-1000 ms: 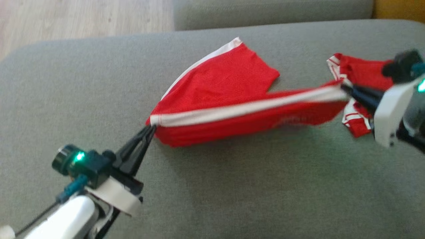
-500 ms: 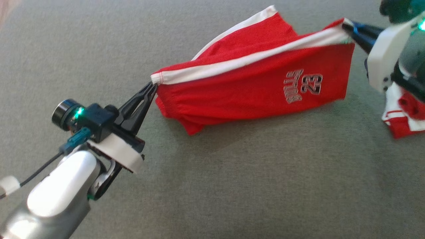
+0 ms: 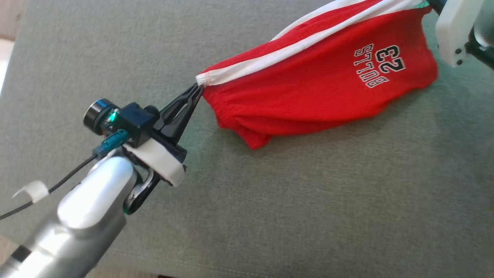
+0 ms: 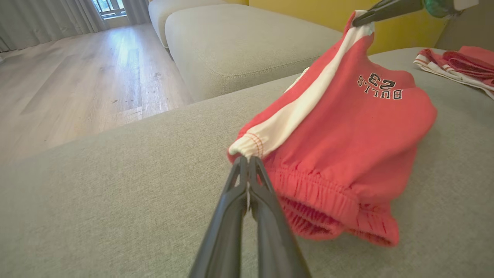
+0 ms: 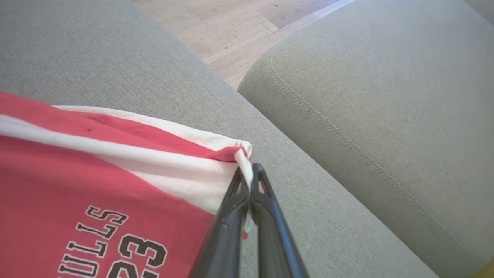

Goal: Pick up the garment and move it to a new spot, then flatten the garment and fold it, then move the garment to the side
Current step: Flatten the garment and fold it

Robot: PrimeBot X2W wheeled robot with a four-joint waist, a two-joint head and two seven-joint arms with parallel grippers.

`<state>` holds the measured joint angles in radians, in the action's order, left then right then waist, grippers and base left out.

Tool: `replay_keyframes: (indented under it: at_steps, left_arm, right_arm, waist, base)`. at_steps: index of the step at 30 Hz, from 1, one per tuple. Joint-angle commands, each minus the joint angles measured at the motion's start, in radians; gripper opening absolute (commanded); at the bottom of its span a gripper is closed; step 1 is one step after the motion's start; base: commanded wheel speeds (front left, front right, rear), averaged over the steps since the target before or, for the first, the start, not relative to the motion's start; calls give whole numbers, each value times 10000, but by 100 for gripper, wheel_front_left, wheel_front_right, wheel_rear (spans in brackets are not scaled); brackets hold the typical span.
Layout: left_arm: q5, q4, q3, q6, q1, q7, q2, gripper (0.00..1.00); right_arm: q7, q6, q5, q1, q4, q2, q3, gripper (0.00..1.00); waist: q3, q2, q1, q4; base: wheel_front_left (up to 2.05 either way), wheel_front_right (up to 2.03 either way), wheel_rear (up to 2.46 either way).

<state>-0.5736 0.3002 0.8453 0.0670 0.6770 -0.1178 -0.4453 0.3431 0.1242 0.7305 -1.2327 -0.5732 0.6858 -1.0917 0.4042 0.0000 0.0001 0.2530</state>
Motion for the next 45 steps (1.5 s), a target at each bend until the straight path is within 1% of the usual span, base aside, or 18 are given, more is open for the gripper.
replay_keyframes:
  at_steps: [1, 7, 8, 9, 10, 11, 14, 20, 27, 32, 36, 40, 42, 44, 45]
  left_arm:
    - [61, -129, -381, 24, 459, -118, -308, 0]
    - [119, 426, -237, 160, 887, -395, 120, 0]
    - [123, 518, -222, 177, 946, -435, 168, 0]
    - [117, 620, -209, 190, 994, -455, 208, 0]
    - [118, 724, -213, 187, 1043, -487, 245, 11]
    - [136, 914, -223, 160, 1119, -569, 305, 100]
    - [139, 1154, -228, 151, 1174, -668, 340, 100]
    - [76, 1392, -408, -11, 1147, -854, 175, 100]
    - [-182, 1104, -821, -391, 857, -1018, -172, 100]
    - [-563, 485, -1492, -988, 423, -1240, -283, 100]
    - [-866, -97, -2119, -1505, -134, -1364, -298, 100]
    - [-1038, -596, -2670, -1941, -818, -1416, -277, 100]
    - [-1073, -788, -2886, -2112, -1206, -1427, -249, 100]
    - [-1047, -1007, -3095, -2248, -1613, -1433, -212, 100]
    - [-1047, -1007, -3095, -2248, -1613, -1433, -212, 100]
  right_arm:
    - [-88, 65, 44, -126, 99, 31, 21, 0]
    - [-342, 65, 292, -708, -511, -111, -576, 0]
    - [-420, 65, 302, -797, -607, -150, -672, 2]
    - [-510, 65, 320, -868, -705, -195, -769, 94]
    - [-523, 65, 403, -909, -828, -249, -853, 100]
    - [-601, 65, 504, -1013, -989, -345, -1046, 100]
    - [-893, 65, 634, -1097, -1243, -510, -1199, 100]
    - [-1769, 65, 933, -1084, -1767, -765, -1248, 100]
    - [-3546, 65, 1173, -805, -2345, -1145, -890, 100]
    - [-4934, 65, 1420, -295, -2866, -1632, -187, 100]
    - [-5665, 65, 1439, 332, -3149, -2110, 356, 100]
    - [-5991, 65, 1257, 1027, -3360, -2603, 1234, 100]
    - [-6035, 65, 868, 1352, -3407, -2834, 1812, 100]
    - [-6042, 65, 265, 1755, -3163, -3068, 2689, 100]
    - [-6042, 65, 265, 1755, -3163, -3068, 2689, 100]
  waist:
    - [207, 0, -1, 204]
    - [553, 0, -1, 430]
    - [594, 0, -1, 443]
    - [622, 0, -1, 449]
    - [642, 0, -1, 450]
    - [656, 0, -1, 431]
    - [548, 0, -1, 345]
    - [5, 0, -1, 17]
    - [-855, 0, -1, -541]
    - [-1471, 0, -1, -938]
    - [-1917, 0, -1, -1272]
    - [-2284, 0, -1, -1598]
    - [-2433, 0, -1, -1787]
    - [-2537, 0, -1, -1974]
    - [-2537, 0, -1, -1974]
  base:
    - [0, 0, 0]
    - [0, 0, 0]
    - [0, 0, 0]
    - [0, 0, 0]
    - [0, 0, 0]
    - [0, 0, 0]
    - [0, 0, 0]
    - [0, 0, 0]
    - [0, 0, 0]
    - [0, 0, 0]
    - [0, 0, 0]
    - [0, 0, 0]
    - [0, 0, 0]
    - [0, 0, 0]
    - [0, 0, 0]
